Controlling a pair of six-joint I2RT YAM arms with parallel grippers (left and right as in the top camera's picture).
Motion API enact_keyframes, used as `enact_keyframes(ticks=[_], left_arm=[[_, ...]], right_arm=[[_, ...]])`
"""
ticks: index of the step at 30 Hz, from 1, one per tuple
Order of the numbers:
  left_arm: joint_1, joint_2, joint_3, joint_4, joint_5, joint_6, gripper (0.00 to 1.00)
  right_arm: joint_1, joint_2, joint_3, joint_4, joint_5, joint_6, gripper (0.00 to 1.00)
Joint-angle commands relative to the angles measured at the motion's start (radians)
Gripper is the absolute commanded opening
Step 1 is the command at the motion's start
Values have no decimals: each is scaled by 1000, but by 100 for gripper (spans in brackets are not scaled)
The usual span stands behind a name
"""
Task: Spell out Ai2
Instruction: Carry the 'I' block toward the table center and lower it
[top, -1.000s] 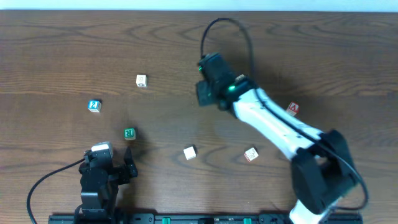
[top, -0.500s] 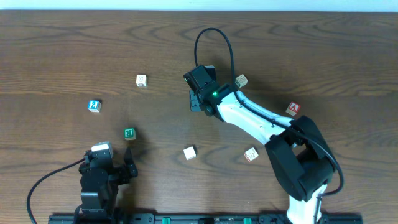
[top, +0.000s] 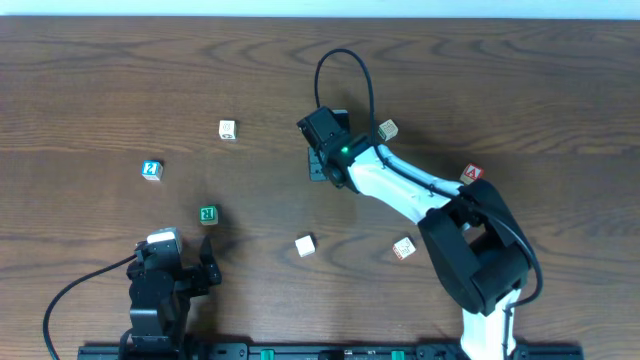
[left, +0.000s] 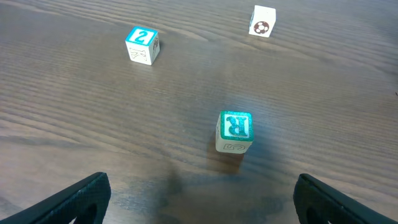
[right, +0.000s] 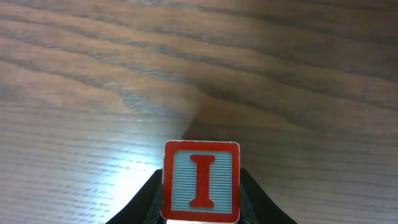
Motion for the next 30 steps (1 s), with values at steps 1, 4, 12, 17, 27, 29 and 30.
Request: enact_keyframes(ticks=[1,4,12,17,27,29,30], left_arm=[[2,-6,-9,-3,-6,-4,95],[2,-6,-9,-3,-6,-4,95],[2,-6,-9,-3,-6,-4,95],[2,-6,-9,-3,-6,-4,95],[2,-6,-9,-3,-6,-4,95],[2,-6,-9,-3,-6,-4,95],[2,-6,-9,-3,-6,-4,95]], right_arm=[[-19,9,-1,-3,10,8,19],[-19,11,-1,2,10,14,19],[-8,22,-1,9,6,32,20],[-8,24,-1,27,6,39,20],[11,48,-1,47,7,80,22],[15,51,-1,45,7,80,24],[17,52,-1,45,7,80,25]])
